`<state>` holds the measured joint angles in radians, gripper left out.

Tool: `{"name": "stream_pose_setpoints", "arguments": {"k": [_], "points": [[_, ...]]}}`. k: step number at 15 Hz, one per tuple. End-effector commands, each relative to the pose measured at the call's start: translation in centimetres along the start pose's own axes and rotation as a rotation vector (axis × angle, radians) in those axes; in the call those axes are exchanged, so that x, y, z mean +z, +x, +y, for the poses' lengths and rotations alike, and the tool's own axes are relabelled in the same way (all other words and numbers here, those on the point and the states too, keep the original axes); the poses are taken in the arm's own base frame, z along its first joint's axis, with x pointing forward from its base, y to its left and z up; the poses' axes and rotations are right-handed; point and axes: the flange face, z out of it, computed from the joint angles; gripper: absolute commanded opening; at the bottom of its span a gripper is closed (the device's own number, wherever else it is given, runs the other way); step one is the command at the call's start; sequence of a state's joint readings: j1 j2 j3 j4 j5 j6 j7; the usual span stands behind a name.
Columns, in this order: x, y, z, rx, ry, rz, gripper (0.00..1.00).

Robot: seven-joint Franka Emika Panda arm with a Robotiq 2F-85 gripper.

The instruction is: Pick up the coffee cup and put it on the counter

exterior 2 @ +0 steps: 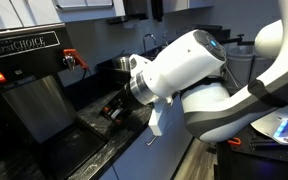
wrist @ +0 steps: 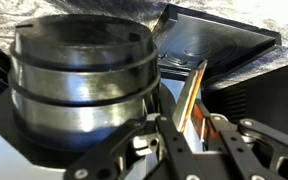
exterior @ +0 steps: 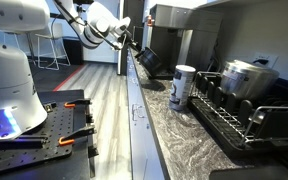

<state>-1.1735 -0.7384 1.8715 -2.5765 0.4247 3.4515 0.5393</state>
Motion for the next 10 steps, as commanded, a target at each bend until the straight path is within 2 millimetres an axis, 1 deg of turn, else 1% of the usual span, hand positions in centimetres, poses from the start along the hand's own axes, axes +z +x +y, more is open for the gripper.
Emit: {"name": "stream_pose_setpoints", "arguments": {"k": [1, 3, 5, 10], "points": [[-0.9, -0.7, -0.5, 0.059, -0.042, 0.096, 0.07], [-1.0, -1.4, -0.6, 0.081, -0.06, 0.127, 0.07], [-0.8, -2.3, -0.3, 0.105, -0.085, 0.15, 0.07], [0.0, -4.9, 2.3, 0.175, -0.165, 0.182, 0.07]]}}
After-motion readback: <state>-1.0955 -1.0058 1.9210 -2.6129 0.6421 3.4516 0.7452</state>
